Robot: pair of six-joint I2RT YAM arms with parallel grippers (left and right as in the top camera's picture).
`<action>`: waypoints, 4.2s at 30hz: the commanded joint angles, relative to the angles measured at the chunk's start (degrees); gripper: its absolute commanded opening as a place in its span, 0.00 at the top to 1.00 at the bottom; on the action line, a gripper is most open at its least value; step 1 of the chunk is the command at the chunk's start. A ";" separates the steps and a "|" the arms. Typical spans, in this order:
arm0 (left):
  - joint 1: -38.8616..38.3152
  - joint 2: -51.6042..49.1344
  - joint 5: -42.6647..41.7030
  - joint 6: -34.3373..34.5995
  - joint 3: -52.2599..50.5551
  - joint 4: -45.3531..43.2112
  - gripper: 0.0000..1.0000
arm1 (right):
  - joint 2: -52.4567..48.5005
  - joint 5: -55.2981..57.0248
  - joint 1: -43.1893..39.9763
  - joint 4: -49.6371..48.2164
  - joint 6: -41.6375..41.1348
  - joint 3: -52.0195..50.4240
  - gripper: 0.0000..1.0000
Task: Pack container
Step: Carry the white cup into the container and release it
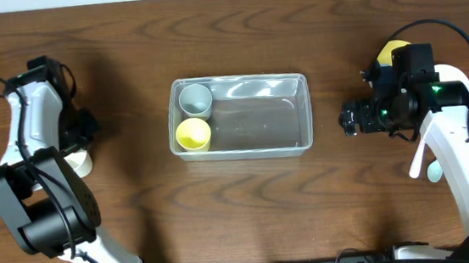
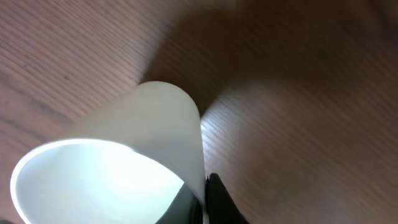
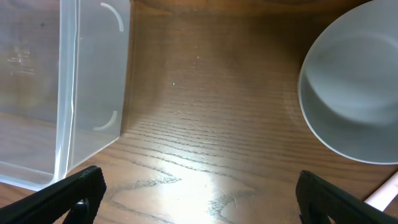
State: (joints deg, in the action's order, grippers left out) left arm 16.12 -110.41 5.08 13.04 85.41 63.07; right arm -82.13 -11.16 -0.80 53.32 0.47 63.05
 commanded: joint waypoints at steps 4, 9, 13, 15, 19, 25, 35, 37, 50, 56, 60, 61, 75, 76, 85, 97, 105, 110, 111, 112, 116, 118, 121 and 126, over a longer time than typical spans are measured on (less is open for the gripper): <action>-11.43 14.19 -2.03 -7.02 5.31 1.36 0.94 | -0.17 -0.66 -0.33 -0.04 -0.61 1.11 0.01; -25.29 19.50 -3.26 -13.14 11.78 3.08 0.94 | -0.17 -0.68 -0.33 -0.39 -0.61 1.11 0.01; -34.88 18.64 -7.61 -13.42 16.04 6.38 0.94 | -0.17 -0.68 -0.33 -0.33 -0.61 1.11 0.01; -37.86 18.01 -9.60 -13.11 16.94 6.56 0.94 | -0.17 -0.68 -0.33 -0.33 -0.61 1.11 0.01; -41.00 15.85 -10.88 -12.13 18.69 6.08 0.94 | -0.17 -0.68 -0.33 -0.15 -0.63 1.11 0.01; -42.23 9.64 -11.13 -12.20 19.37 3.26 0.94 | -0.17 -0.68 -0.33 -0.13 -0.63 1.11 0.01; -42.32 -0.66 -11.17 -14.69 19.37 0.66 0.94 | -0.17 -0.68 -0.33 -0.15 -0.61 1.11 0.01; -42.32 -2.08 -11.17 -14.80 19.34 0.68 0.94 | -0.17 -0.68 -0.33 -0.15 -0.61 1.11 0.01; -42.34 -4.31 -10.40 -15.82 19.37 0.68 0.94 | -0.17 -0.66 -0.33 -0.17 -0.61 1.11 0.01; -42.34 -2.84 -3.45 -15.78 19.58 2.12 0.94 | -0.17 -0.63 -0.33 -0.20 -0.61 1.11 0.01; -42.18 0.04 -2.40 -15.54 19.63 2.36 0.94 | -0.17 -0.66 -0.33 -0.22 -0.59 1.11 0.01; -42.18 1.14 -2.16 -15.52 19.63 2.29 0.94 | -0.17 -0.66 -0.33 -0.22 -0.59 1.11 0.01; -42.45 7.10 -10.08 -14.97 19.63 2.16 0.94 | -0.20 -0.66 -0.33 -0.31 -0.61 1.01 0.01; -42.53 7.10 -10.97 -14.97 19.63 2.03 0.94 | -0.20 -0.66 -0.33 -0.31 -0.61 1.01 0.01; -45.90 6.60 -12.44 -18.69 19.61 1.22 0.94 | -0.28 -0.66 -0.33 -0.37 -0.61 1.01 0.01; -46.47 -3.08 -12.46 -18.67 19.56 0.87 0.94 | -0.28 -0.68 -0.33 -0.17 -0.61 1.01 0.01; -46.42 -8.76 -12.33 -20.37 19.56 -0.63 0.94 | -0.28 -0.66 -0.33 -0.17 -0.61 1.01 0.01; -46.42 -9.62 -10.69 -20.57 19.56 -1.29 0.89 | -0.28 -0.68 -0.31 -0.15 -0.61 1.01 0.01; -46.42 -9.62 -10.38 -20.57 19.56 -1.46 0.85 | -0.28 -0.68 -0.33 -0.15 -0.61 1.01 0.01; -46.42 -9.62 -10.10 -20.57 19.56 -1.51 0.75 | -0.28 -0.68 -0.31 -0.15 -0.61 1.01 0.01; -46.42 -9.62 -10.01 -20.57 19.56 -1.51 0.67 | -0.28 -0.68 -0.31 -0.15 -0.61 1.01 0.01; -46.42 -9.62 -9.99 -20.57 19.56 -1.49 0.67 | -0.28 -0.68 -0.31 -0.15 -0.61 1.01 0.01; -46.42 -9.62 -9.99 -20.57 19.56 -1.49 0.67 | -0.28 -0.68 -0.31 -0.15 -0.61 1.01 0.01; -46.42 -8.15 -6.60 -20.55 19.71 -1.44 0.62 | -0.28 -0.66 -0.31 -0.13 -0.61 1.01 0.01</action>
State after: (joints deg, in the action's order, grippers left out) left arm -30.48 -119.70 -4.89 -7.53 104.07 61.45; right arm -82.13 -11.16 -0.80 53.08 0.47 63.05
